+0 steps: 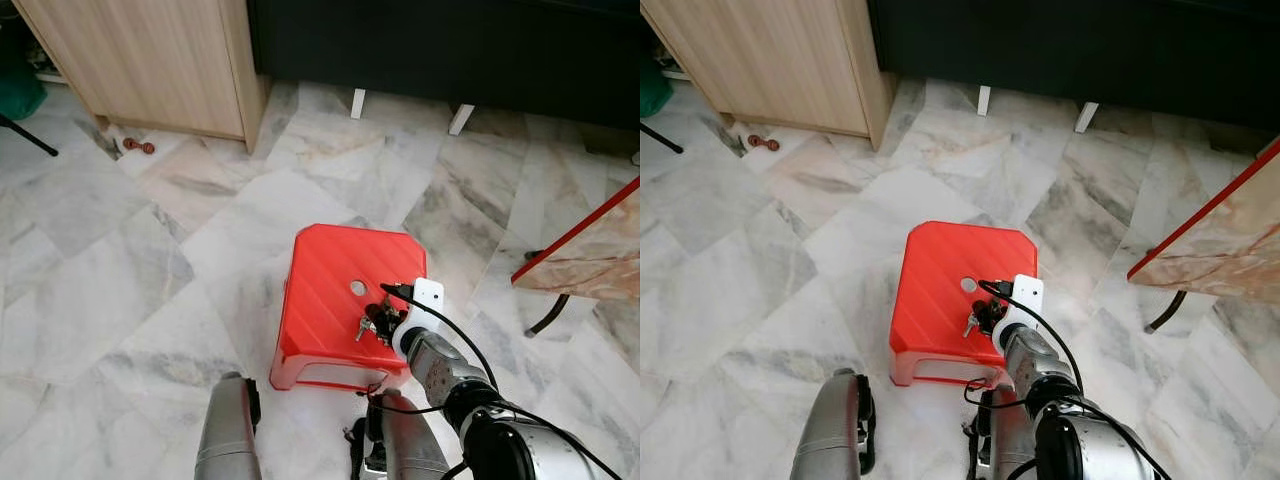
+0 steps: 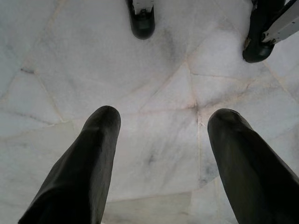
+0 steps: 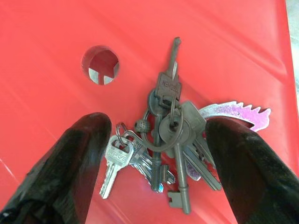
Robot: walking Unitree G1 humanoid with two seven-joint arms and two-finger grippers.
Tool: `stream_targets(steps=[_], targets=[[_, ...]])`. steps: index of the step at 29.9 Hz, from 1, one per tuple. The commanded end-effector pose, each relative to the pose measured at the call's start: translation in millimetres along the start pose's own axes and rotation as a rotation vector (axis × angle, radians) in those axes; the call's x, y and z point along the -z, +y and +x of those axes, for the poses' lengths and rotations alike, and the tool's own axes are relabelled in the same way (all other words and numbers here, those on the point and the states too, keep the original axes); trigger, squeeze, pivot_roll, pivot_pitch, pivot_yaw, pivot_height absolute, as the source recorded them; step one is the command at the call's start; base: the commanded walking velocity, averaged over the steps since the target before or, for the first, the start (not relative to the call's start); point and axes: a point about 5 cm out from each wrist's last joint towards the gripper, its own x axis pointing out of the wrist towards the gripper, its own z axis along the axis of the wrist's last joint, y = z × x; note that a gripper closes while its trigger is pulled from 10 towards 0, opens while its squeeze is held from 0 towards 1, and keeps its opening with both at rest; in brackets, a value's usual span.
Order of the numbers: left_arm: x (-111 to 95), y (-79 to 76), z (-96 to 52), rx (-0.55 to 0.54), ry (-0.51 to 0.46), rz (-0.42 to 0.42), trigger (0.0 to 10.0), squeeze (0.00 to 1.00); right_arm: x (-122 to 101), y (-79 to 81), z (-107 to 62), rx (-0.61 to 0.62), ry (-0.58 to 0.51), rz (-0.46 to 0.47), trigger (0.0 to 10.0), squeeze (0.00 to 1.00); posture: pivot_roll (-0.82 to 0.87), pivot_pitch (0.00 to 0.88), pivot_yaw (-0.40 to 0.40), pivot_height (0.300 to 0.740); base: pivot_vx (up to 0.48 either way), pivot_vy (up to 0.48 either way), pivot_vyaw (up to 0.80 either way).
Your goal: Hang keys on a hook
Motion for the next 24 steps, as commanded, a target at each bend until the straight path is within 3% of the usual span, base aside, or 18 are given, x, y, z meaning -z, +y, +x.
stream_targets(steps=[1, 18, 19, 24], targets=[[20, -9.0, -9.0, 0.025, 0.067, -0.018, 10.0, 0.00, 12, -3.0, -0.8, 0.018, 0.053, -0.001, 10.0, 0.00, 0.16, 0.404, -0.104, 0.650, 0.000, 0.000, 0.00], [28, -18.3, -20.1, 0.030, 0.064, -0.034, 10.0, 0.00, 16, -7.4, -1.5, 0.065, 0.062, -0.026, 10.0, 0.00, 0.17, 0.441, -0.114, 0.650, 0.000, 0.000, 0.00], [29, -18.6, -20.4, 0.028, 0.064, -0.040, 10.0, 0.00, 15, -8.3, -1.6, 0.076, 0.058, -0.022, 0.0, 0.00, 0.17, 0.442, -0.116, 0.650, 0.000, 0.000, 0.00], [29, -20.1, -21.1, 0.031, 0.066, -0.047, 10.0, 0.00, 15, -8.8, -1.7, 0.080, 0.058, -0.024, 0.0, 0.00, 0.17, 0.443, -0.121, 0.650, 0.000, 0.000, 0.00]])
